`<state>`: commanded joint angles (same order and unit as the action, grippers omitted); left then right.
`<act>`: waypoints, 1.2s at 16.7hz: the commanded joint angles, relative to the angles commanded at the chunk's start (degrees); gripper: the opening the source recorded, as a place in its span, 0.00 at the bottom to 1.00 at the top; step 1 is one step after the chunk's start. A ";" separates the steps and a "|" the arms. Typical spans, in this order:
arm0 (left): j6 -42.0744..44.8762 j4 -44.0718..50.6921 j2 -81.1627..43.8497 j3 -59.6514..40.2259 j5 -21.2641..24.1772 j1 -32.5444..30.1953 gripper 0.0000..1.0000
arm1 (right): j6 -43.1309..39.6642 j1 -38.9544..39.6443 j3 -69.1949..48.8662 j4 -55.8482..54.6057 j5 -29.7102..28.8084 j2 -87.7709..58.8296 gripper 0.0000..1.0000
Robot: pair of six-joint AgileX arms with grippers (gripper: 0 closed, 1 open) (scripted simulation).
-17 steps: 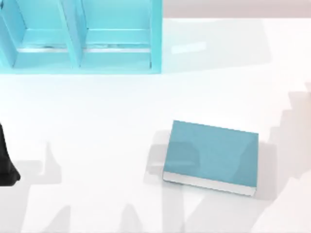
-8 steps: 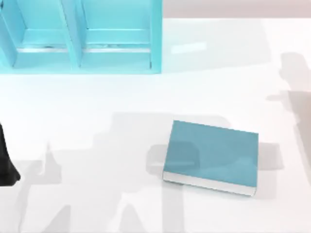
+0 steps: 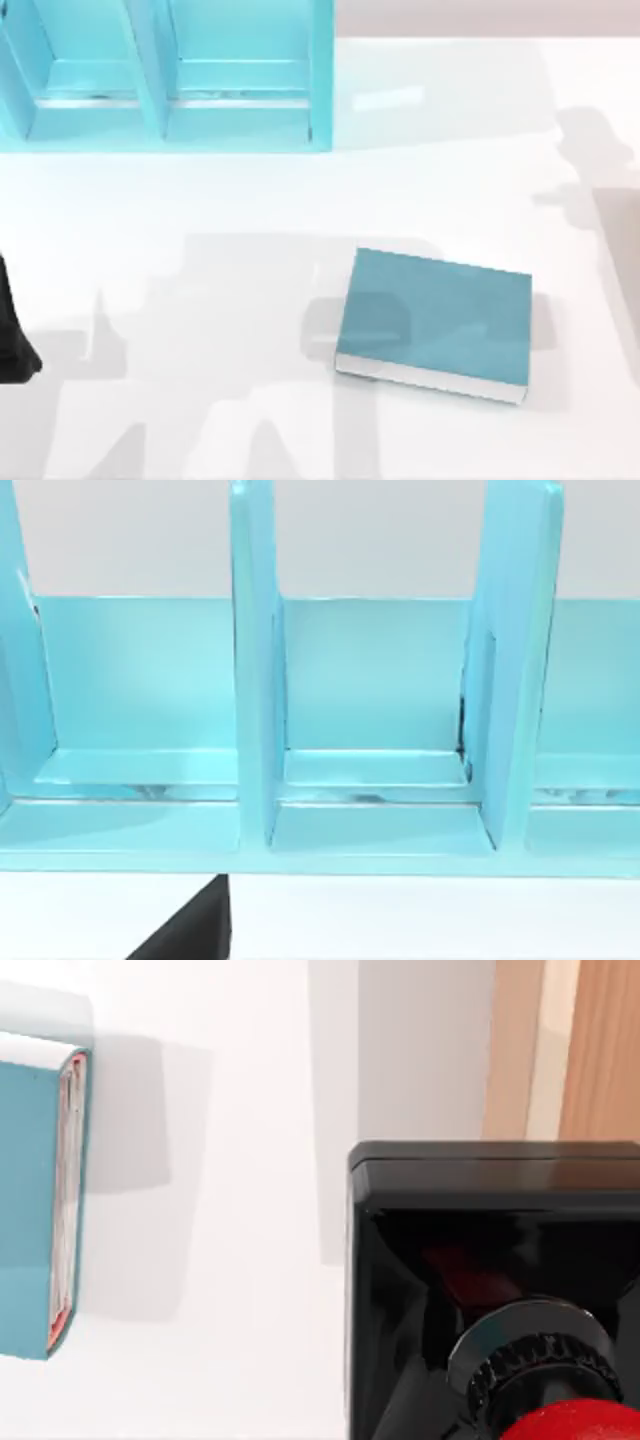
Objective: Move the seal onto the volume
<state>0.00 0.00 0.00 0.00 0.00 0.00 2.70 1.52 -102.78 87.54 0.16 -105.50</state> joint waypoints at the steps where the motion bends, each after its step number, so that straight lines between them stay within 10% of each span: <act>1: 0.00 0.00 0.00 0.00 0.00 0.00 1.00 | 1.92 1.86 0.16 -0.78 -0.04 -0.65 0.00; 11: 0.00 0.00 0.00 0.00 0.00 0.00 1.00 | 30.68 30.60 5.44 -13.86 -0.26 -8.48 0.00; 20: 0.00 0.00 0.00 0.00 0.00 0.00 1.00 | 33.50 33.31 5.58 -14.98 -0.34 -8.96 0.00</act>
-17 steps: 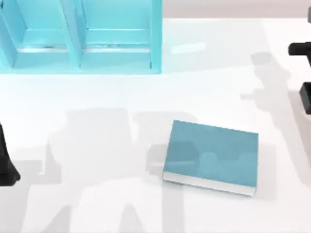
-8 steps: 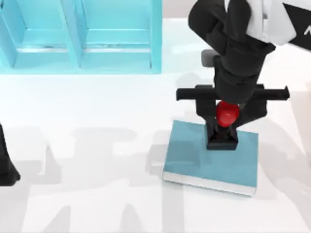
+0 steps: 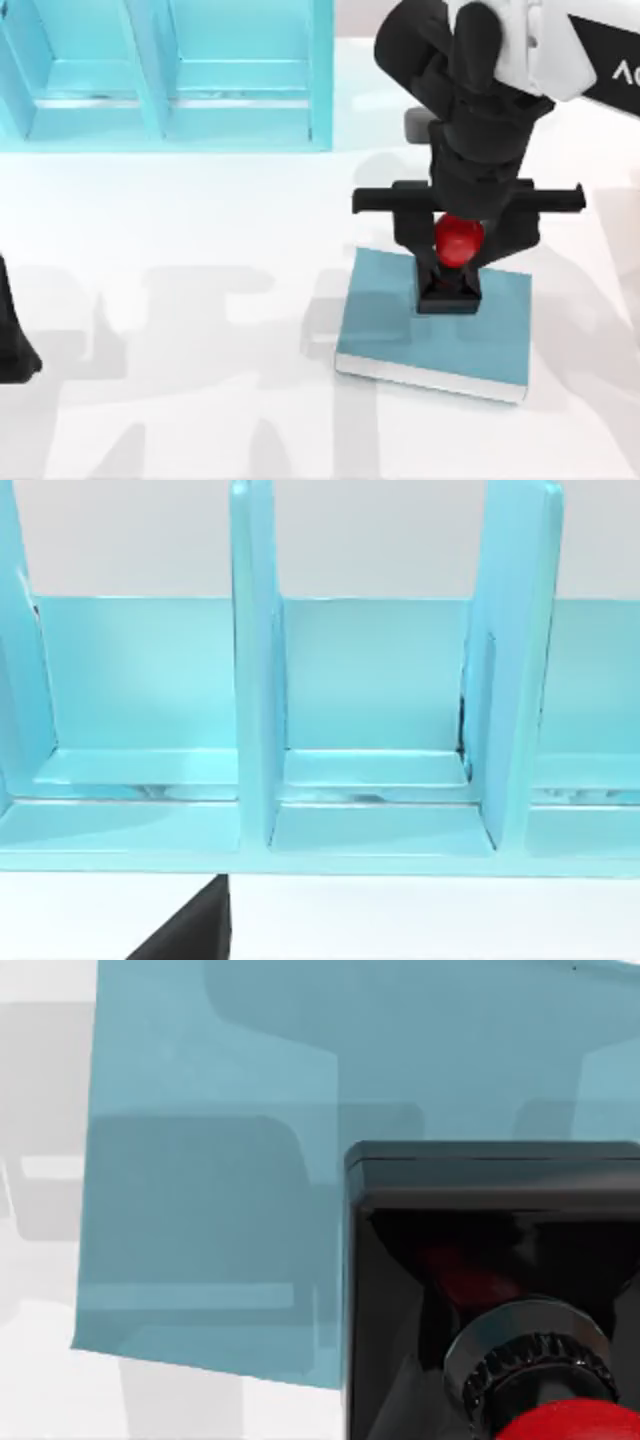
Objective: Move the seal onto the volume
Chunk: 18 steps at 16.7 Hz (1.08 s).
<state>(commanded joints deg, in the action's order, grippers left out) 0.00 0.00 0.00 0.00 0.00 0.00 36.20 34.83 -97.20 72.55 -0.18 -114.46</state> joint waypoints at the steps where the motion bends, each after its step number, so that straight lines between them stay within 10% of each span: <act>1: 0.00 0.00 0.00 0.00 0.00 0.00 1.00 | -0.01 0.04 -0.18 0.20 -0.03 -0.03 0.00; 5: 0.00 0.00 0.00 0.00 0.00 0.00 1.00 | -0.03 0.08 -0.38 0.43 -0.07 -0.04 0.00; 18: 0.00 0.00 0.00 0.00 0.00 0.00 1.00 | -0.03 0.08 -0.38 0.43 -0.07 -0.04 0.98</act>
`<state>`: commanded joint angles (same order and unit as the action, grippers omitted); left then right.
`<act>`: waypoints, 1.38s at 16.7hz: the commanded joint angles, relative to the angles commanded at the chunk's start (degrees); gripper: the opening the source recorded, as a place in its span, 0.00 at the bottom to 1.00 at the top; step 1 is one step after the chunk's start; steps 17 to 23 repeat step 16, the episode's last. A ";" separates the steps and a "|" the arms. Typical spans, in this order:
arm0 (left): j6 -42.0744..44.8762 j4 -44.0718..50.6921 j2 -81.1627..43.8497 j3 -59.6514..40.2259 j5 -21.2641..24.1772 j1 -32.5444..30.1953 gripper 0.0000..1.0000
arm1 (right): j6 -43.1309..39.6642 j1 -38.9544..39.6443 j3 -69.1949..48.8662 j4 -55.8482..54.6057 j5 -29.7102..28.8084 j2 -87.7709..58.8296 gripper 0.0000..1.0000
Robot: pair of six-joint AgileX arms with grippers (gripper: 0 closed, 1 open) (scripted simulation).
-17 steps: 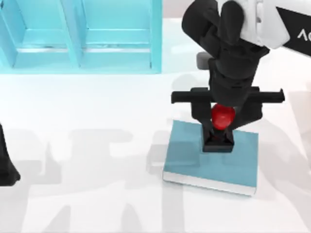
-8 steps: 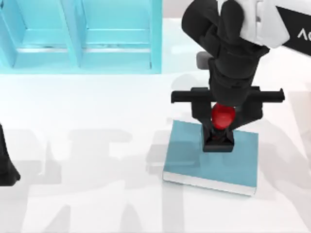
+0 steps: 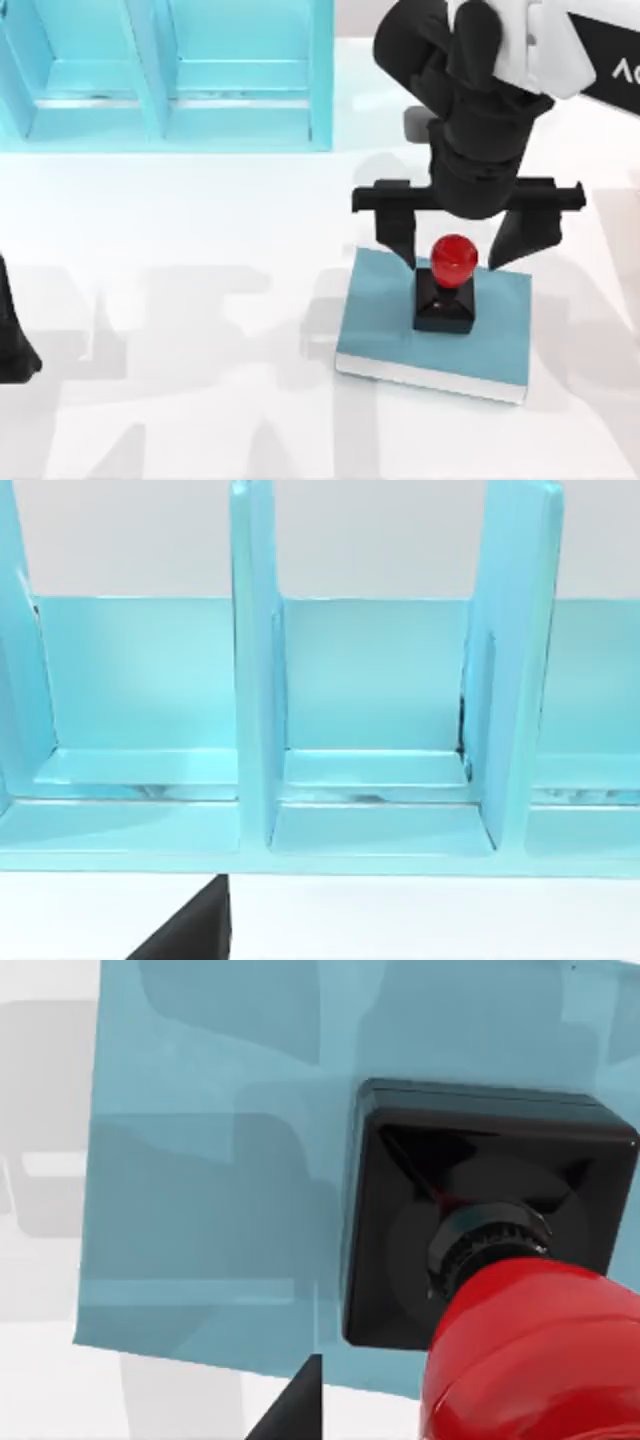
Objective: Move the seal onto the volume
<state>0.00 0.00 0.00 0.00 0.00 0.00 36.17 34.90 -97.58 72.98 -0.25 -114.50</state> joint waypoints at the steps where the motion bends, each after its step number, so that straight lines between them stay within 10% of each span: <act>1: 0.00 0.00 0.00 0.00 0.00 0.00 1.00 | 0.00 0.00 0.00 0.00 0.00 0.00 1.00; 23: 0.00 0.00 0.00 0.00 0.00 0.00 1.00 | -0.04 -0.10 -6.72 6.72 0.01 -0.08 1.00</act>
